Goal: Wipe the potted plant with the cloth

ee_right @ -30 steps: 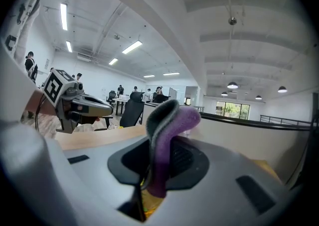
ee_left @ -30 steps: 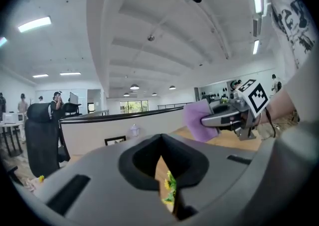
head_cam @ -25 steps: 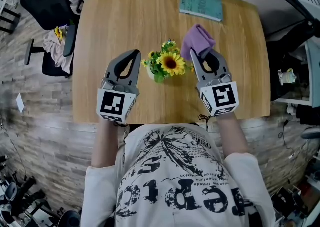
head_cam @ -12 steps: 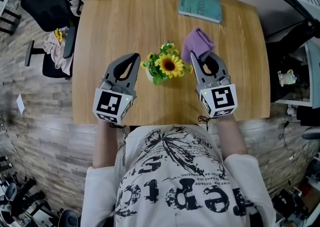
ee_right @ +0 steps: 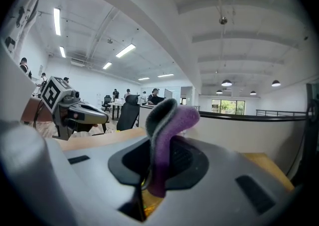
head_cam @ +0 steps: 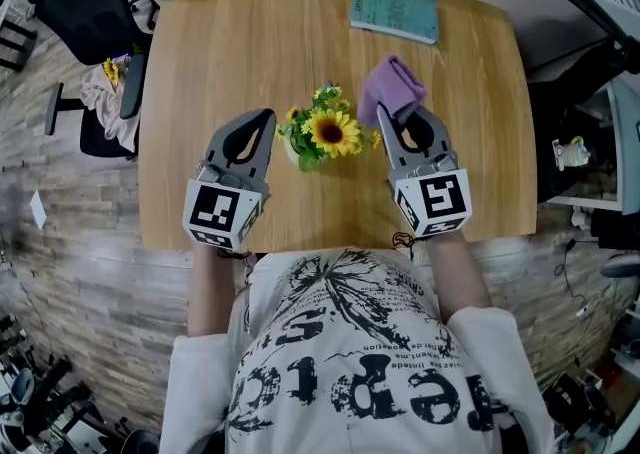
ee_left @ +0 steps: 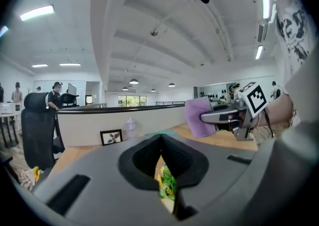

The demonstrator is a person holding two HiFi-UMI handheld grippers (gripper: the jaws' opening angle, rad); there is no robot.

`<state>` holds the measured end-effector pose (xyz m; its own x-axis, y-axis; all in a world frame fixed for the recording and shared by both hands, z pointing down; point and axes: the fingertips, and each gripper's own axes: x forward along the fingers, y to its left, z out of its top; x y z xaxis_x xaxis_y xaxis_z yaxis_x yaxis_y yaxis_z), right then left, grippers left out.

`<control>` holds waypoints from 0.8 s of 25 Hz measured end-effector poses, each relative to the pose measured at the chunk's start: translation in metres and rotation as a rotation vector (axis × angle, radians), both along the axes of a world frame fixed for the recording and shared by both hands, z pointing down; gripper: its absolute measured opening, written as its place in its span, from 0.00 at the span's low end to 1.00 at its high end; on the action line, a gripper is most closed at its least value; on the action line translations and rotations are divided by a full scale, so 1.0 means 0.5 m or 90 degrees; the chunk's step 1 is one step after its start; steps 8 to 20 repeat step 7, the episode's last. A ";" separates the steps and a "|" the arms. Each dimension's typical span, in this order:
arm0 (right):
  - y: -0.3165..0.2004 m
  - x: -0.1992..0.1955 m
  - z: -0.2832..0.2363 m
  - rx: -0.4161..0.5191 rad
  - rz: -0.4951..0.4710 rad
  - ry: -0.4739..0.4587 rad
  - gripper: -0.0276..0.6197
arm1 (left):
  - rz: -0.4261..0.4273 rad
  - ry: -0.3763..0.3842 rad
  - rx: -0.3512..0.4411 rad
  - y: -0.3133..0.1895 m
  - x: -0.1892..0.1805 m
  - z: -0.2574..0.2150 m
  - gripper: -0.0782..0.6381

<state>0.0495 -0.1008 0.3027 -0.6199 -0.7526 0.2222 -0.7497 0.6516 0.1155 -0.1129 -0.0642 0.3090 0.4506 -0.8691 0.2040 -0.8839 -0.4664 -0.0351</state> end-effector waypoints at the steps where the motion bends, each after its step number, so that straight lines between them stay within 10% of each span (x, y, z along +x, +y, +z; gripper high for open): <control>1: -0.002 0.002 0.002 -0.002 0.002 0.000 0.14 | -0.002 -0.001 0.001 -0.001 -0.001 0.000 0.12; 20: -0.002 0.004 0.008 0.001 0.002 0.010 0.14 | -0.027 0.015 0.001 -0.003 -0.010 0.003 0.12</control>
